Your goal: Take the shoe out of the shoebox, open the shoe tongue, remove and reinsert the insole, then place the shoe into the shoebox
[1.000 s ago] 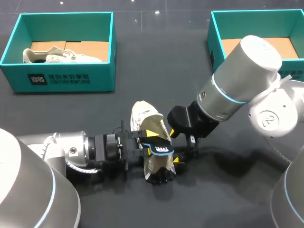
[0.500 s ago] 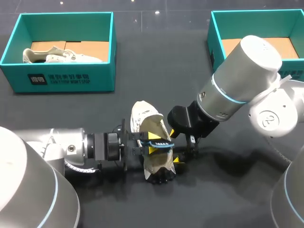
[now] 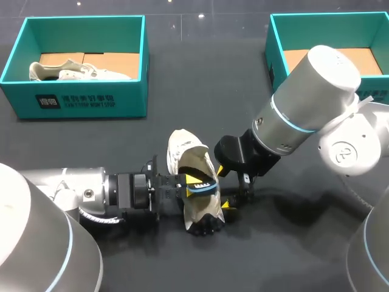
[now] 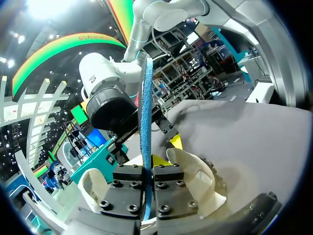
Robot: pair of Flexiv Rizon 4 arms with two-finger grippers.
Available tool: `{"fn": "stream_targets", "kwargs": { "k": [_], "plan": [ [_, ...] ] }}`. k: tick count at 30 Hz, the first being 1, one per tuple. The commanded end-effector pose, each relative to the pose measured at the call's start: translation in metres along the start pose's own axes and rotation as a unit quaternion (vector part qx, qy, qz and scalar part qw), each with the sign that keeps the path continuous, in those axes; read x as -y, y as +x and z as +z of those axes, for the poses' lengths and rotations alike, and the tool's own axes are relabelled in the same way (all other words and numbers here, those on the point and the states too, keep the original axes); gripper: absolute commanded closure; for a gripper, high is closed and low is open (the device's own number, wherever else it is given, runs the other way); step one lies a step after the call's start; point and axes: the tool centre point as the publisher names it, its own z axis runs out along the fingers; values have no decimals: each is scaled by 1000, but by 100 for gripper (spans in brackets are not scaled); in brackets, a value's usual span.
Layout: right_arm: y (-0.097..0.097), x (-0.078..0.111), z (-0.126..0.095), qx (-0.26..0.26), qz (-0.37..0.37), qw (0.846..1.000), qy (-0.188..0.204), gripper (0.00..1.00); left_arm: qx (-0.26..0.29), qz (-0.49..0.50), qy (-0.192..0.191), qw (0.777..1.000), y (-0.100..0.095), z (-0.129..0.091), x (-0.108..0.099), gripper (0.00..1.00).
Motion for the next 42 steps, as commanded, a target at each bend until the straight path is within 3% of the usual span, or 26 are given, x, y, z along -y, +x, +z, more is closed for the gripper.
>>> {"fn": "stream_targets", "kwargs": {
  "k": [1, 19, 23, 24, 25, 42],
  "plan": [
    [1, 0, 1, 2, 1, 1000, 1, 0, 0, 6, 0, 1000, -1, -2, -9, 100],
    [1, 0, 1, 2, 1, 1000, 1, 0, 3, 1, -32, 999, 0, 2, -38, 100],
    [1, 0, 1, 2, 1, 1000, 1, 0, 4, 2, -30, 1000, 0, -1, -33, 99],
    [1, 0, 1, 2, 1, 1000, 1, 0, 4, 3, -28, 1000, 0, -1, -31, 77],
    [1, 0, 1, 2, 1, 1000, 1, 0, 4, 3, -27, 1000, 0, -2, -29, 67],
    [1, 0, 1, 2, 1, 1000, 1, 0, 9, 23, -9, 1000, 1, -1, 8, 65]
  ]
}}
